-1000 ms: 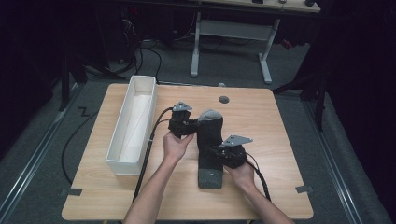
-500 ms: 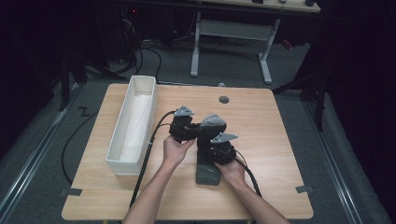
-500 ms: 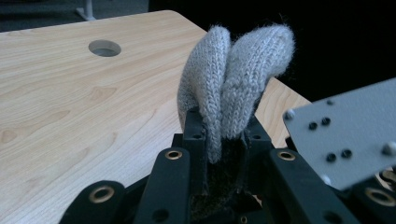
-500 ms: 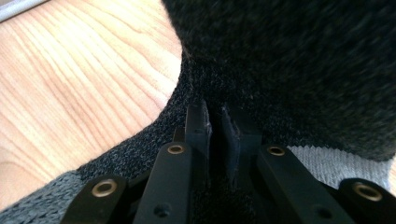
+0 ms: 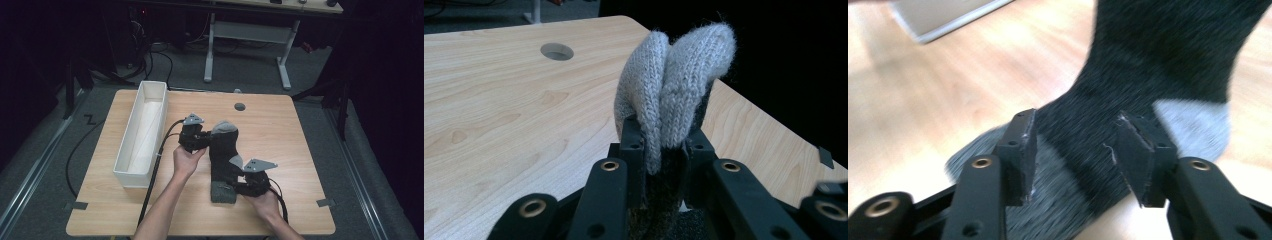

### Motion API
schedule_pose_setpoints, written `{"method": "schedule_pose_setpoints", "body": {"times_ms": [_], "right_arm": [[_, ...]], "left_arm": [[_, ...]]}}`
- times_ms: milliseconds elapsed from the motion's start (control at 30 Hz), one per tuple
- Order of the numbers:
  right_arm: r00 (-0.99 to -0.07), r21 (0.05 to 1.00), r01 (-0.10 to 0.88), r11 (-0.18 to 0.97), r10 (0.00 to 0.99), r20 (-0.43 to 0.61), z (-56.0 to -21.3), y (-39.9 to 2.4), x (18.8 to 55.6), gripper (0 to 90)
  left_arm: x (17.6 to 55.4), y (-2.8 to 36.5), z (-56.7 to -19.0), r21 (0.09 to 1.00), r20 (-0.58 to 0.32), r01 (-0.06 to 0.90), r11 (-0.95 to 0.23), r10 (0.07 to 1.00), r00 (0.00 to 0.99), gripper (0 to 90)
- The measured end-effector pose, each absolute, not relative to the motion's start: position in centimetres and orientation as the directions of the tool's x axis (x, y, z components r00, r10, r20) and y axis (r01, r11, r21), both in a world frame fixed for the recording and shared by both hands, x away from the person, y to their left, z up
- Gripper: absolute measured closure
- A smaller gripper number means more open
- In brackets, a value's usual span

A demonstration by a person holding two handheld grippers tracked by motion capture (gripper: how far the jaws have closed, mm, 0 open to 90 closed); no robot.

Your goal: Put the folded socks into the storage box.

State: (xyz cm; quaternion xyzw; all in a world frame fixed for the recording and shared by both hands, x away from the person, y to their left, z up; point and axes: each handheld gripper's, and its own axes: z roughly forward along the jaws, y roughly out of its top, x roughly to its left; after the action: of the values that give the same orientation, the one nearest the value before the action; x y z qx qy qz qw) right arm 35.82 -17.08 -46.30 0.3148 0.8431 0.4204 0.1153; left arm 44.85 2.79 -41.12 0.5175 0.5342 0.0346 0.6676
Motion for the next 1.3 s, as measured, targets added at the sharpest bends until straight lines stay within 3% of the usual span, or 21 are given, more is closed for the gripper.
{"method": "schedule_pose_setpoints", "body": {"times_ms": [333, 767, 1300], "right_arm": [[-0.816, 0.745, 0.410, 0.525, 0.576, 0.043, -47.8, -15.7, 33.9, 43.8], [-0.780, 0.739, 0.448, 0.503, 0.624, 0.048, -49.1, -14.8, 37.0, 45.8], [-0.754, 0.765, 0.454, 0.458, 0.655, 0.056, -49.4, -15.0, 40.0, 46.1]], "left_arm": [[44.5, 2.7, -40.8, 0.738, -0.668, 0.505, 0.448, 0.592, 0.452, 76.9], [41.9, 2.5, -40.0, 0.792, -0.604, 0.483, 0.373, 0.590, 0.536, 76.3], [39.7, 2.5, -43.3, 0.834, -0.530, 0.480, 0.273, 0.639, 0.558, 75.5]]}}
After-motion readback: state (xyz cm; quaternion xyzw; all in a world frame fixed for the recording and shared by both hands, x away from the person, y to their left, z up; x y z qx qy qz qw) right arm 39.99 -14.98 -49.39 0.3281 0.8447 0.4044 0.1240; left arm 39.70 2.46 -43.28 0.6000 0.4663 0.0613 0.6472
